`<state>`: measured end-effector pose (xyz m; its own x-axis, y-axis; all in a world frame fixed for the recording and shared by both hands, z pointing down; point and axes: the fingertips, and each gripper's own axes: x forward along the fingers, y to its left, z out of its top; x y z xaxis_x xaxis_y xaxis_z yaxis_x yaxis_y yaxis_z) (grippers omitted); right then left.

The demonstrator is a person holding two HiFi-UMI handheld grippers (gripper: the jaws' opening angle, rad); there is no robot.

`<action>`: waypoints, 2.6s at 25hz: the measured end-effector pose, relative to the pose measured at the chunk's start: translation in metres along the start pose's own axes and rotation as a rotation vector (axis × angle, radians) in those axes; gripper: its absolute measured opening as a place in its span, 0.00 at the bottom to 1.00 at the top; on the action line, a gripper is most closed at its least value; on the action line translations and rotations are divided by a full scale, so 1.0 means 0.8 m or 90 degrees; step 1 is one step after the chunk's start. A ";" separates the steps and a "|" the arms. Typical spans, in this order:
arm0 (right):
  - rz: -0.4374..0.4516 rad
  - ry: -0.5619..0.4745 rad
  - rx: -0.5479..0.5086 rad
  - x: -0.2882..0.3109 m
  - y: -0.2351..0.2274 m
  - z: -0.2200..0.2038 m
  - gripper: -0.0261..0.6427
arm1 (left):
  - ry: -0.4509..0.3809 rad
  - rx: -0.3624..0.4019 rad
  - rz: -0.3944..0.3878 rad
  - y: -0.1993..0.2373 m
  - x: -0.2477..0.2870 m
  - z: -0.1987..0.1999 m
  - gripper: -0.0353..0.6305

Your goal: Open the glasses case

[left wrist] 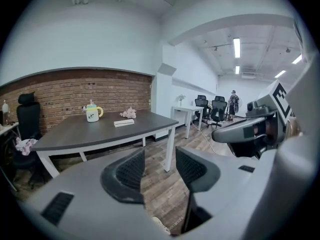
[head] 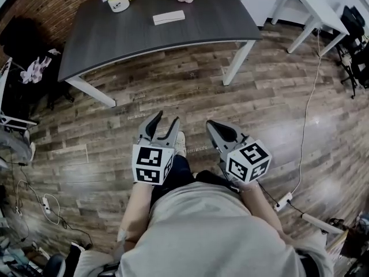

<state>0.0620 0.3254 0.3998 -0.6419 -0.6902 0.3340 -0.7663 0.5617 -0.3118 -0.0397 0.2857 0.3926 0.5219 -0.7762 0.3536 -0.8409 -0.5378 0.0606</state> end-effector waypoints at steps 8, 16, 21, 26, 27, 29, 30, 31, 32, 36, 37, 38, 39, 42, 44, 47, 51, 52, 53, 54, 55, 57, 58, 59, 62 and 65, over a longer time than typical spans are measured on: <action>-0.019 -0.035 -0.001 0.097 -0.042 0.078 0.05 | -0.021 0.020 -0.017 0.098 0.079 0.064 0.34; -0.031 -0.076 -0.006 0.174 -0.064 0.139 0.05 | -0.036 0.055 -0.047 0.159 0.127 0.112 0.34; -0.031 -0.044 0.005 0.201 -0.062 0.137 0.05 | -0.024 0.032 -0.053 0.179 0.135 0.103 0.34; -0.035 -0.008 0.006 0.221 -0.072 0.136 0.05 | -0.009 0.011 -0.057 0.192 0.141 0.090 0.34; -0.034 -0.005 0.005 0.225 -0.075 0.138 0.05 | -0.008 0.006 -0.053 0.196 0.144 0.090 0.34; -0.027 0.004 0.004 0.235 -0.081 0.141 0.05 | -0.008 -0.004 -0.042 0.205 0.149 0.090 0.34; -0.021 0.008 0.003 0.241 -0.083 0.143 0.05 | -0.008 -0.009 -0.035 0.211 0.152 0.091 0.34; -0.016 0.011 0.002 0.247 -0.085 0.146 0.05 | -0.006 -0.012 -0.029 0.216 0.155 0.092 0.34; -0.010 0.013 0.002 0.253 -0.087 0.149 0.05 | -0.004 -0.015 -0.024 0.222 0.158 0.092 0.34; 0.010 0.030 -0.002 0.280 -0.097 0.156 0.05 | 0.001 -0.026 -0.004 0.247 0.174 0.095 0.34; 0.017 0.034 -0.003 0.288 -0.100 0.157 0.05 | 0.002 -0.031 0.001 0.254 0.180 0.096 0.34; 0.026 0.035 -0.004 0.296 -0.103 0.158 0.05 | 0.004 -0.034 0.005 0.260 0.186 0.096 0.34; 0.035 0.034 -0.004 0.303 -0.106 0.160 0.05 | 0.007 -0.035 0.008 0.266 0.192 0.095 0.34; 0.053 0.037 0.001 0.326 -0.118 0.167 0.05 | 0.017 -0.039 0.011 0.278 0.213 0.095 0.34; 0.057 0.043 0.010 0.340 -0.134 0.173 0.05 | 0.025 -0.043 0.009 0.284 0.232 0.096 0.34; 0.062 0.054 0.017 0.361 -0.162 0.177 0.05 | 0.029 -0.043 0.009 0.294 0.262 0.101 0.34; 0.068 0.057 0.025 0.395 -0.201 0.194 0.05 | 0.037 -0.045 0.024 0.317 0.301 0.114 0.34; 0.068 0.060 0.027 0.402 -0.210 0.201 0.05 | 0.041 -0.044 0.027 0.323 0.311 0.119 0.34; 0.070 0.064 0.026 0.409 -0.218 0.209 0.05 | 0.043 -0.041 0.030 0.328 0.321 0.125 0.34; 0.072 0.067 0.024 0.416 -0.226 0.216 0.05 | 0.044 -0.037 0.034 0.334 0.331 0.131 0.34; 0.075 0.068 0.022 0.423 -0.235 0.222 0.05 | 0.043 -0.035 0.038 0.340 0.340 0.138 0.34; 0.080 0.067 0.021 0.437 -0.253 0.236 0.05 | 0.043 -0.031 0.046 0.353 0.360 0.149 0.34; 0.082 0.065 0.021 0.445 -0.262 0.243 0.05 | 0.044 -0.029 0.049 0.360 0.370 0.154 0.34; 0.084 0.063 0.021 0.451 -0.270 0.250 0.05 | 0.045 -0.026 0.052 0.366 0.379 0.159 0.34; 0.093 0.059 0.017 0.468 -0.295 0.270 0.05 | 0.045 -0.013 0.060 0.379 0.406 0.174 0.34; 0.102 0.062 0.020 0.481 -0.313 0.278 0.05 | 0.051 -0.005 0.065 0.386 0.427 0.182 0.34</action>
<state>0.0132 -0.1818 0.4087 -0.7563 -0.5447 0.3622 -0.6539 0.6452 -0.3952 -0.1007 -0.1934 0.3963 0.4205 -0.7981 0.4315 -0.8905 -0.4542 0.0277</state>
